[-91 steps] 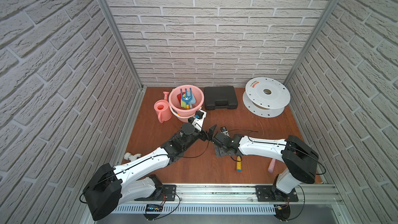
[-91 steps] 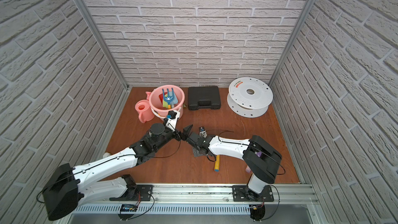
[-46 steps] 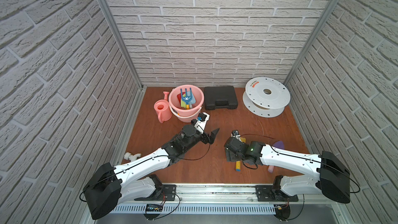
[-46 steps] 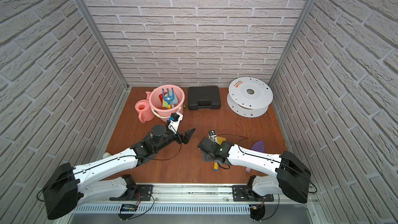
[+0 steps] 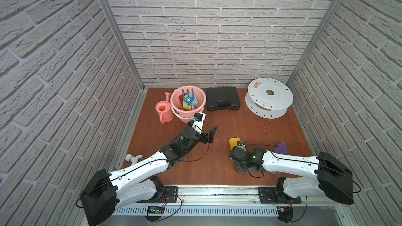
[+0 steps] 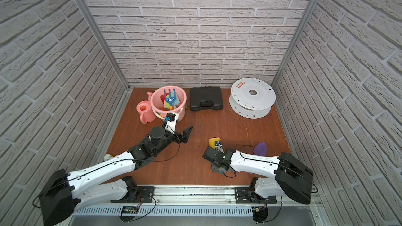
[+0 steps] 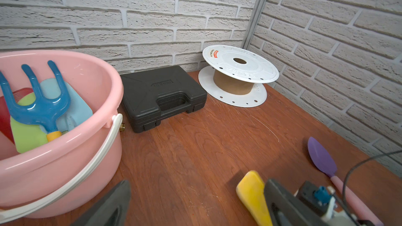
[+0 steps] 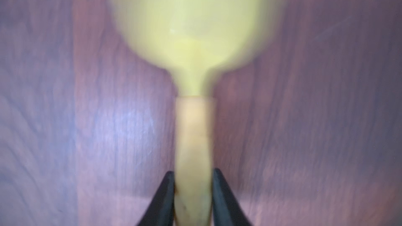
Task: Organize the gardening tools
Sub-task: Pick up the gardening tool from the center of the board.
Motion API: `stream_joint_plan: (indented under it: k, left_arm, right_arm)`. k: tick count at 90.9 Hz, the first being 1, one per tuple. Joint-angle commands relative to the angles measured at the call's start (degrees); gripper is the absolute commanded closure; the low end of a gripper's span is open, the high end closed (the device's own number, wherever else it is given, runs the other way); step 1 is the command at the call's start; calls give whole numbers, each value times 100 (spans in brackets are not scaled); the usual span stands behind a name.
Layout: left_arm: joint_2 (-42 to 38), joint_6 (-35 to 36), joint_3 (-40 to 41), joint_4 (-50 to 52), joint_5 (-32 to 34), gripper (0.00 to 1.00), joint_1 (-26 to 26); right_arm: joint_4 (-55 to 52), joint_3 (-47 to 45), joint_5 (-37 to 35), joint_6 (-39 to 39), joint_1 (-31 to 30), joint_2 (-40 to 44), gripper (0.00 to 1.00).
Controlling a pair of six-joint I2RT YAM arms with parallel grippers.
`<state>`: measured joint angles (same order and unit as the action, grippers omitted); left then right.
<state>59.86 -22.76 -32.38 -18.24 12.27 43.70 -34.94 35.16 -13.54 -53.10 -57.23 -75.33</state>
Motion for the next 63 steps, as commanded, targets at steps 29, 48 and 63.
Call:
stream_joint_plan:
  k: [29, 48, 63]
  left_arm:
    - [144, -422, -76, 28, -304, 15, -15]
    - [427, -853, -291, 336, -682, 30, -21]
    - [627, -1007, -321, 315, -757, 35, -28]
  right_arm:
    - [632, 316, -1007, 592, -233, 236, 97]
    - [1425, 692, -2053, 1644, -389, 106, 97]
    - [2316, 750, -2107, 2257, -403, -31, 97]
